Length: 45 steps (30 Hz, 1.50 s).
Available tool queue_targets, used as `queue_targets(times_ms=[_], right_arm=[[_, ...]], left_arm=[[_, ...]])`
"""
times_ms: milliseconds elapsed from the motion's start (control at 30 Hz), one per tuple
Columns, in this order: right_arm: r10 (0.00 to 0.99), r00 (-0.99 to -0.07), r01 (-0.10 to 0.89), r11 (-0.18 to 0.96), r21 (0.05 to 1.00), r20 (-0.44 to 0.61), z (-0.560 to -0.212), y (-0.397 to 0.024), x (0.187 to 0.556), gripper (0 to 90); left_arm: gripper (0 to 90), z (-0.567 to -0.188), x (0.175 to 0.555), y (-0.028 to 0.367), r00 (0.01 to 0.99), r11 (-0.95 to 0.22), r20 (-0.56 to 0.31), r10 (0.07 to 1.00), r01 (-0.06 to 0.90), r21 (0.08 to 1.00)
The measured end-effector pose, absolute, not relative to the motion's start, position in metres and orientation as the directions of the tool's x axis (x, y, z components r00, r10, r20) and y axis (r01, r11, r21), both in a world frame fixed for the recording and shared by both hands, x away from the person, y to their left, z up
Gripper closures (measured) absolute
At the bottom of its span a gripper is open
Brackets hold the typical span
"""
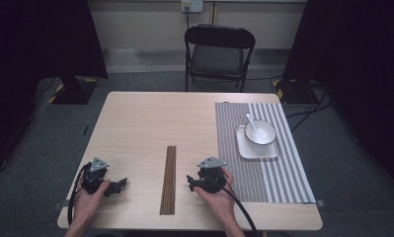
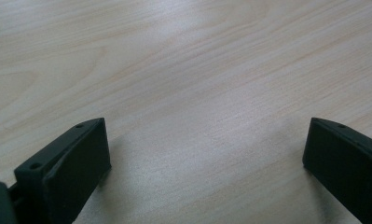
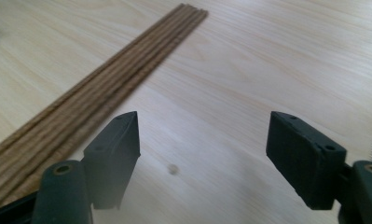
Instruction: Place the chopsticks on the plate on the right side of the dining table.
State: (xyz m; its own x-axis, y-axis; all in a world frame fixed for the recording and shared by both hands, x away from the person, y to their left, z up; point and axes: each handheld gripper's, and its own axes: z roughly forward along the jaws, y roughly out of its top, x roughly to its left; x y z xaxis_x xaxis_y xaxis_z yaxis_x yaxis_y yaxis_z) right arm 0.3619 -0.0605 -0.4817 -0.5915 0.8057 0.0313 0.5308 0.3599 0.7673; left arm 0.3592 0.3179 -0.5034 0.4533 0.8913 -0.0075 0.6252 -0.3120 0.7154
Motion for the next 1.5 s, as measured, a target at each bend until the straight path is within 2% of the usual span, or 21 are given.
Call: queue_targets(times_ms=[133,167,267,300,433,700,1000,1133,1367,1500], right_arm=[[0.786,-0.617,0.521,0.381,0.763,0.028,-0.484,-0.044,0.364,31.5],[0.775,-0.632,0.513,0.392,0.764,0.027,-0.484,-0.037,0.364,36.5],[0.765,-0.643,0.507,0.397,0.765,0.029,-0.484,-0.031,0.363,40.2],[0.751,-0.659,0.5,0.415,0.76,0.023,-0.485,-0.025,0.363,44.3],[0.735,-0.678,0.492,0.429,0.758,0.025,-0.487,-0.015,0.361,48.4],[0.723,-0.69,0.497,0.445,0.745,0.029,-0.493,-0.007,0.359,50.4],[0.73,-0.683,0.506,0.446,0.738,0.027,-0.495,-0.008,0.357,57.2],[0.743,-0.67,0.506,0.455,0.733,0.002,-0.494,-0.013,0.361,65.2],[0.768,-0.64,0.52,0.426,0.74,0.007,-0.495,-0.018,0.369,70.6],[0.778,-0.628,0.523,0.416,0.744,0.006,-0.496,-0.02,0.376,70.7]], left_arm=[[0.0,-0.504,0.359,0.318,0.451,-0.308,-0.01,0.892,0.624,0.718],[0.0,-0.504,0.359,0.318,0.454,-0.312,-0.008,0.891,0.624,0.716],[0.0,-0.504,0.359,0.318,0.454,-0.311,-0.009,0.891,0.625,0.716],[0.0,-0.503,0.359,0.318,0.454,-0.312,-0.008,0.891,0.625,0.716],[0.0,-0.503,0.359,0.318,0.454,-0.312,-0.008,0.891,0.624,0.716],[0.0,-0.503,0.359,0.318,0.457,-0.317,-0.005,0.889,0.624,0.714],[0.0,-0.503,0.359,0.318,0.455,-0.313,-0.007,0.891,0.624,0.716],[0.0,-0.503,0.359,0.318,0.454,-0.313,-0.007,0.891,0.624,0.716],[0.0,-0.503,0.359,0.318,0.457,-0.317,-0.004,0.89,0.624,0.714],[0.0,-0.503,0.359,0.318,0.458,-0.319,-0.003,0.889,0.624,0.713]])
